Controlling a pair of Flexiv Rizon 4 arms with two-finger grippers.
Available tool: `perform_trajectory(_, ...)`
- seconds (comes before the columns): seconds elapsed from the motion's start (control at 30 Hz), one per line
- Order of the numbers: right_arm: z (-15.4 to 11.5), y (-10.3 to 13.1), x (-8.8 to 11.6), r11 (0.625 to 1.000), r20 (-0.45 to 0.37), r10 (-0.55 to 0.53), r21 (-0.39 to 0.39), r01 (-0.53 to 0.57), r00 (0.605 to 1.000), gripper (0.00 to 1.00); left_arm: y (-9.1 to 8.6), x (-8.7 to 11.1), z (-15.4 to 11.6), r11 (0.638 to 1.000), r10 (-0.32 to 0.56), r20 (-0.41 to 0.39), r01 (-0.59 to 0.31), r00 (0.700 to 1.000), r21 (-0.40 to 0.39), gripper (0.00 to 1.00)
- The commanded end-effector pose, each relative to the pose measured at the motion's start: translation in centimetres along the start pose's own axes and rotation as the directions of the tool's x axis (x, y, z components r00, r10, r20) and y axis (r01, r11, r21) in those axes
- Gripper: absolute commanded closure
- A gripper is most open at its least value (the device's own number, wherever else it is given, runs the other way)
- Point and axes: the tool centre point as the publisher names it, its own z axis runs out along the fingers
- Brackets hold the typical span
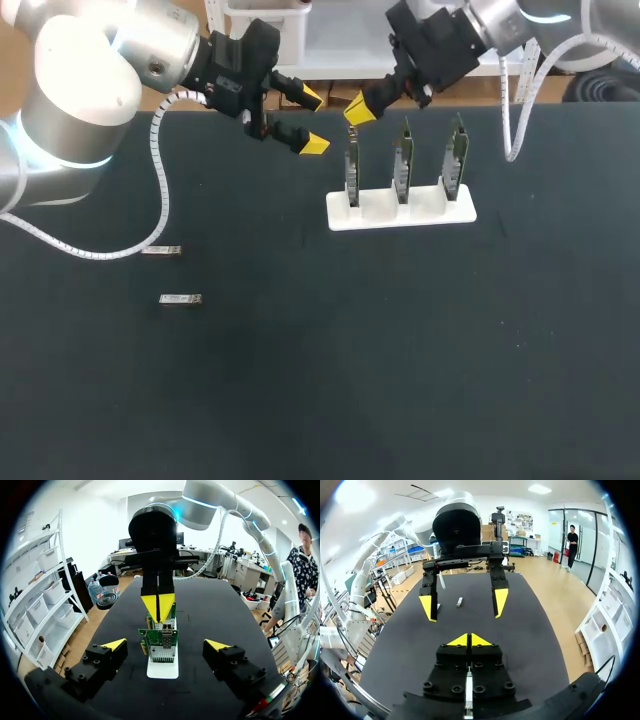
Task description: Pick up the optical module with the left hand, and insert it into the network port with the right hand.
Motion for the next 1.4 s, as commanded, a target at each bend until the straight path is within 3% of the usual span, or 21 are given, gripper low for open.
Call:
perform_trajectory(0.03,0.0,0.1,0.0,1.000,-0.003,0.001,-0.002,-0.001,1.000,1.00,0.1,-0.1,0.0,1.000,-0.002,-0.006,0.002,1.000,0.004,0.00)
perform_trajectory(1.4,1.1,0.2,0.9,0.999,-0.020,0.039,-0.030,-0.040,0.999,1.00,0.1,-0.1,0.0,1.000,-0.002,-0.006,0.002,1.000,0.004,0.00)
